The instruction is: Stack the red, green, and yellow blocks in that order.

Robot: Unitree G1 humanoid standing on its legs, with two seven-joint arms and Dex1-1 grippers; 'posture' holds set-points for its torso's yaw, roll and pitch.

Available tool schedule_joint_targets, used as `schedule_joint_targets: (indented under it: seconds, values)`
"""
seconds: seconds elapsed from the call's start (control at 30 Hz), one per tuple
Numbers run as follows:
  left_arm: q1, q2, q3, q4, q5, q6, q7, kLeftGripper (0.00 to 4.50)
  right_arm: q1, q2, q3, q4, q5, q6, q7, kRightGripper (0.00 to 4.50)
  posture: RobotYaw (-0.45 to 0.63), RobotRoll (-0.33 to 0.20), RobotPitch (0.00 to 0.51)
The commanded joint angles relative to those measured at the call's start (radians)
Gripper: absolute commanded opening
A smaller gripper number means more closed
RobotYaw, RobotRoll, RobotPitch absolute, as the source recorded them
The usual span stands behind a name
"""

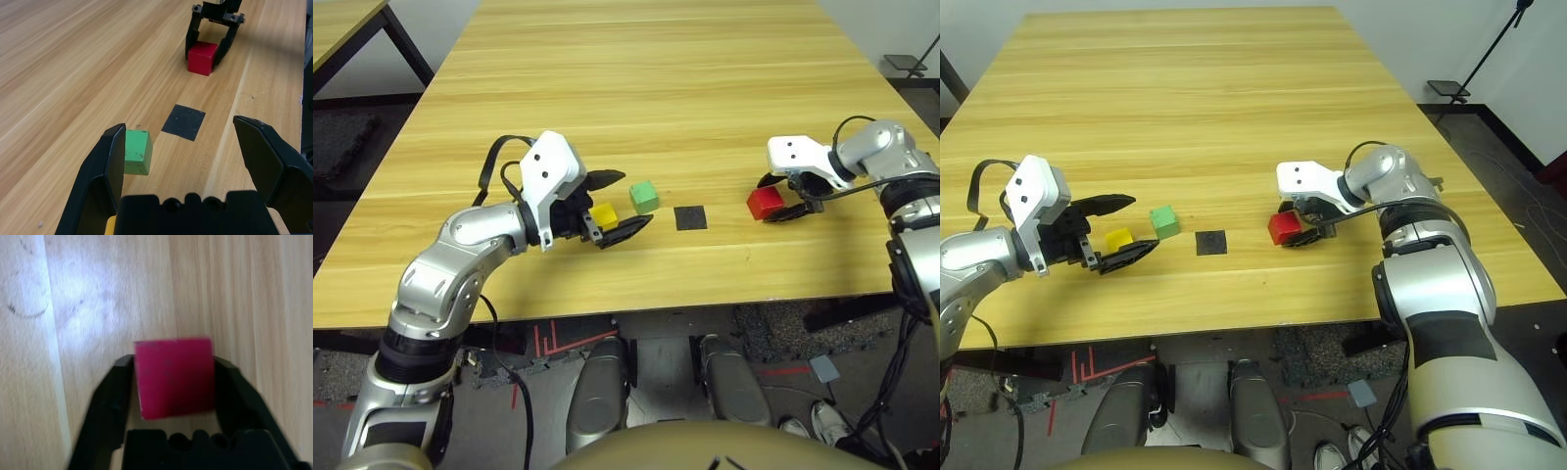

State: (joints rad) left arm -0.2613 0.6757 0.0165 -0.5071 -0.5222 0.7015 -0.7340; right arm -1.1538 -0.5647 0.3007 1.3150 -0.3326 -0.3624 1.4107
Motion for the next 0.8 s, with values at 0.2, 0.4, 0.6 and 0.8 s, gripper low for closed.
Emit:
schedule_joint_targets:
  seconds: [0.2, 0.4, 0.6, 0.8]
  values:
    - [0.001, 0.026, -0.011, -0.022, -0.012, 0.065, 0.007, 4.50, -0.054, 0.097, -0.031, -0.151, 0.072, 0.288, 0.164, 2.05, 0.43, -0.229, 0.084]
    - [-0.035, 0.020, -0.047, 0.019, 0.020, 0.070, 0.018, 4.50, 0.057, 0.175, 0.036, -0.569, 0.060, 0.617, 0.152, 2.05, 0.44, -0.248, 0.088]
    - [-0.044, 0.006, -0.064, 0.034, 0.034, 0.072, 0.043, 4.50, 0.111, 0.169, 0.124, -0.721, 0.025, 0.721, 0.110, 2.05, 0.47, -0.260, 0.096]
    - [-0.035, -0.008, -0.061, 0.016, 0.036, 0.084, 0.070, 4.50, 0.120, 0.171, 0.181, -0.719, 0.011, 0.687, 0.073, 2.05, 0.50, -0.269, 0.109]
